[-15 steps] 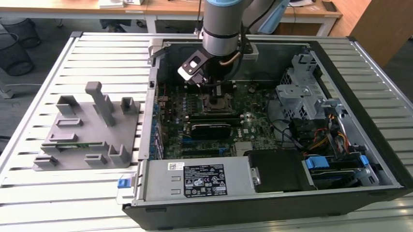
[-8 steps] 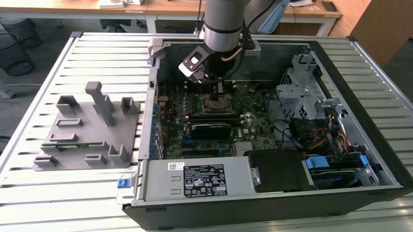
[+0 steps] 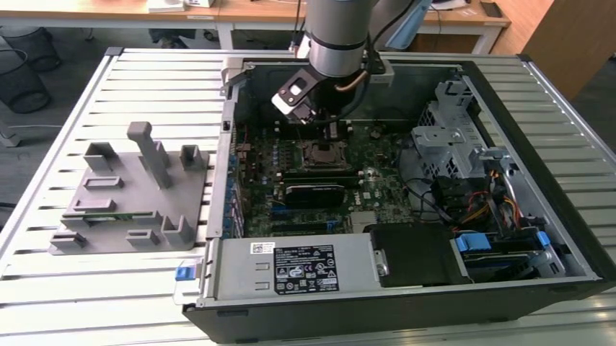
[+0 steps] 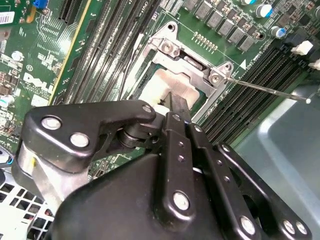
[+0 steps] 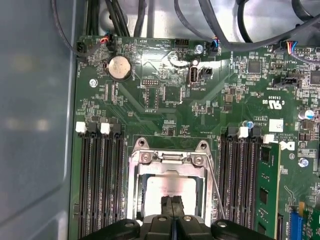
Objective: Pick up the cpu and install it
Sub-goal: 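Close the cpu cover, then install the first cpu locking lever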
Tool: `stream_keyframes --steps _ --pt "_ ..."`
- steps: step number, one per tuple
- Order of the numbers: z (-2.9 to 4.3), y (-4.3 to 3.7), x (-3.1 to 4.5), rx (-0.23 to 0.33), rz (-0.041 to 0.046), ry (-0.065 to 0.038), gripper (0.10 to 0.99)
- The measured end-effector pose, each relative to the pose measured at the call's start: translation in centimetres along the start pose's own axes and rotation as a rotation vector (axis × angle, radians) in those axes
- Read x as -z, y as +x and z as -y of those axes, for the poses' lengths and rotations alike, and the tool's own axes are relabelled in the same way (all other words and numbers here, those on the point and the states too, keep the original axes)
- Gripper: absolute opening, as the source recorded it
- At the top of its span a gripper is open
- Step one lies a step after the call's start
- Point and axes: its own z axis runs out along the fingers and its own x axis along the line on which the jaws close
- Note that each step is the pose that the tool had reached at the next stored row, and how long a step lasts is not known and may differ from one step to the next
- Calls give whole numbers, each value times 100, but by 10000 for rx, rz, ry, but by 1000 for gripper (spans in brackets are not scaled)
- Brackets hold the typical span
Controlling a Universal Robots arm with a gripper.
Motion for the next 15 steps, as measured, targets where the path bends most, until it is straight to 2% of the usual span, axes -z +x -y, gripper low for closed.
stream_keyframes --steps 9,15 --pt "-17 0 3 0 2 1 106" --pt "-17 0 50 0 0 0 106"
